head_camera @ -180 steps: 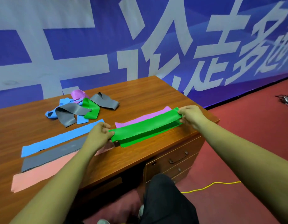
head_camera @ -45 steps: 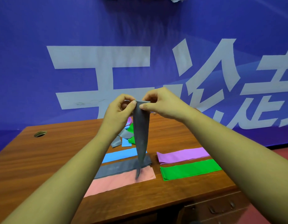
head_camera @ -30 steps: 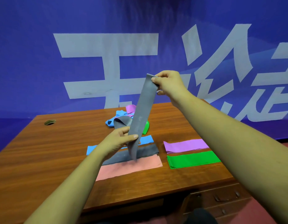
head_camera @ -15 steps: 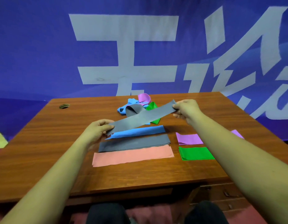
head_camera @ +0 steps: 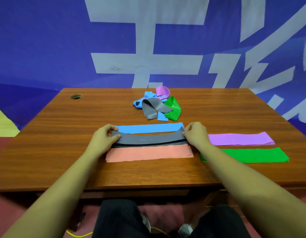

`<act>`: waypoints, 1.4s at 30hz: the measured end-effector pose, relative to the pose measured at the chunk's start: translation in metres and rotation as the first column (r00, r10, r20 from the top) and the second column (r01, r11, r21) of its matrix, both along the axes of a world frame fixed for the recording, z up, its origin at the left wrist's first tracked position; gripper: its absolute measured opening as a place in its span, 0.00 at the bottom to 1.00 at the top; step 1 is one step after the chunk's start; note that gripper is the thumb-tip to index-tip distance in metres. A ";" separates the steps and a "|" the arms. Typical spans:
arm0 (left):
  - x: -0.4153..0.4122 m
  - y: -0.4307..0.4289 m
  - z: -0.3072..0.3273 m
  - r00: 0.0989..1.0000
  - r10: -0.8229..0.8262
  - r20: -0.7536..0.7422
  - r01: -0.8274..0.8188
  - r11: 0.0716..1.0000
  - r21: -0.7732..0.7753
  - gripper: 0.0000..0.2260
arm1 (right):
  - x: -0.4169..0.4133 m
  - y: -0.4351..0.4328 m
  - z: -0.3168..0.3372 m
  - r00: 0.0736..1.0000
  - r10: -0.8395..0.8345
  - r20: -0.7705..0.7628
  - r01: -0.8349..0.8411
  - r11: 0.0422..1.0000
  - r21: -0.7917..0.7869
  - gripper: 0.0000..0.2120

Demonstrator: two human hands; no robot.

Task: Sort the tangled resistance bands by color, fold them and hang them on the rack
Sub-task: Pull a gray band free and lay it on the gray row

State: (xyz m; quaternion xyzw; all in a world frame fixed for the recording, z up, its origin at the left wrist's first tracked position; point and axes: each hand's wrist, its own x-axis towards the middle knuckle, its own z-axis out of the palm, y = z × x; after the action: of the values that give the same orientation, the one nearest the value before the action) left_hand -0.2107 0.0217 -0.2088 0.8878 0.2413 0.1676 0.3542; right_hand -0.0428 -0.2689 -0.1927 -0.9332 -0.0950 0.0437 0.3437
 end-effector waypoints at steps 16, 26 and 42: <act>-0.004 -0.004 -0.023 0.993 0.089 0.083 -0.098 0.990 0.106 0.08 | -0.006 0.000 -0.025 0.938 0.103 0.331 -0.031 0.976 -0.215 0.15; 0.082 -0.015 0.019 0.993 -0.072 0.096 0.061 0.992 0.110 0.04 | 0.032 0.058 0.021 0.948 0.198 0.250 -0.165 0.975 -0.146 0.12; 0.213 -0.006 -0.028 0.985 0.094 -0.146 -0.087 0.995 0.056 0.12 | 0.121 0.106 -0.027 0.960 0.197 0.199 -0.149 0.961 -0.232 0.17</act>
State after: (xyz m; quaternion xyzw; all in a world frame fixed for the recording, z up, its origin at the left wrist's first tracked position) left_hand 0.0023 0.0159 -0.2371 0.8944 0.3031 0.1227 0.3051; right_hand 0.0784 -0.1624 -0.2197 -0.9519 -0.2091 -0.0200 0.2229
